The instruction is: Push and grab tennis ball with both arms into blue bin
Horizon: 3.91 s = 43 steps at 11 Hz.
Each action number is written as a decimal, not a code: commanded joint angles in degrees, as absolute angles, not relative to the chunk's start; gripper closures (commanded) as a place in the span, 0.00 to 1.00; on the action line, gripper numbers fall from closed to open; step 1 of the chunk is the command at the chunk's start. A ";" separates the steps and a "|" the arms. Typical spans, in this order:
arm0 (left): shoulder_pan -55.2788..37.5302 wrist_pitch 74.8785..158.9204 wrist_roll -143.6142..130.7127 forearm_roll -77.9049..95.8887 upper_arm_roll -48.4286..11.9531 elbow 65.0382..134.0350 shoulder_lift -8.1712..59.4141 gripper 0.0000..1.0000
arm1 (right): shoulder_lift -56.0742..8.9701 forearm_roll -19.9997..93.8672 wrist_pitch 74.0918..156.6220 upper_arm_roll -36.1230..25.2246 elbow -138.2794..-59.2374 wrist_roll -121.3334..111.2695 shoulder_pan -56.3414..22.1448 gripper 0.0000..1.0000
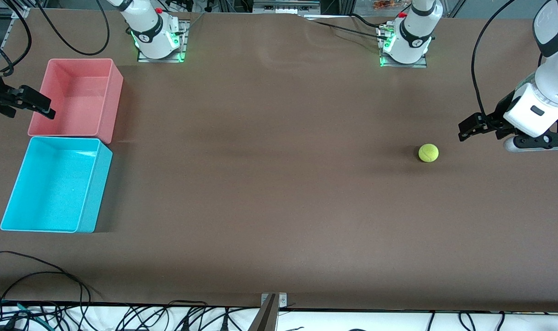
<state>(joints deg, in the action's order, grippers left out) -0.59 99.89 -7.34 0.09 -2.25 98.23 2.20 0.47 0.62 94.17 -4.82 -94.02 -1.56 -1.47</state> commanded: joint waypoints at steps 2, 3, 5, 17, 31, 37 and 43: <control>-0.35 98.70 -6.06 0.79 -2.20 97.29 2.55 0.00 | 0.35 0.35 92.81 -4.66 -92.72 -0.79 -1.14 0.00; -0.35 98.70 -6.06 0.79 -2.20 97.21 2.46 0.00 | 0.35 0.35 92.81 -4.57 -92.72 -0.88 -1.14 0.00; -0.35 98.70 -6.06 0.79 -2.11 97.21 2.46 0.00 | 0.35 0.35 92.81 -4.57 -92.72 -0.97 -1.14 0.00; -0.35 96.06 -6.68 0.79 -2.02 95.10 2.90 0.00 | 0.70 0.35 87.63 -5.63 -90.26 -1.23 -1.05 0.00; 11.68 95.00 -56.14 2.55 -1.49 96.59 8.60 1.00 | 0.62 0.35 87.89 -5.54 -90.26 -0.79 -1.05 0.00; 15.73 119.49 -66.53 1.85 -1.41 118.43 9.84 1.00 | 0.62 0.35 87.71 -5.45 -90.26 -0.70 -1.05 0.00; 17.40 134.18 -69.69 1.93 -1.49 125.85 16.08 1.00 | 0.62 0.35 87.80 -5.45 -90.26 -0.70 -1.05 0.00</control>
<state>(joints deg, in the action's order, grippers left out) 16.60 129.63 -67.70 1.35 -1.08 124.03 14.74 0.64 0.62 88.94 -5.75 -91.38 -1.53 -1.25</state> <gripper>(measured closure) 0.991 0.000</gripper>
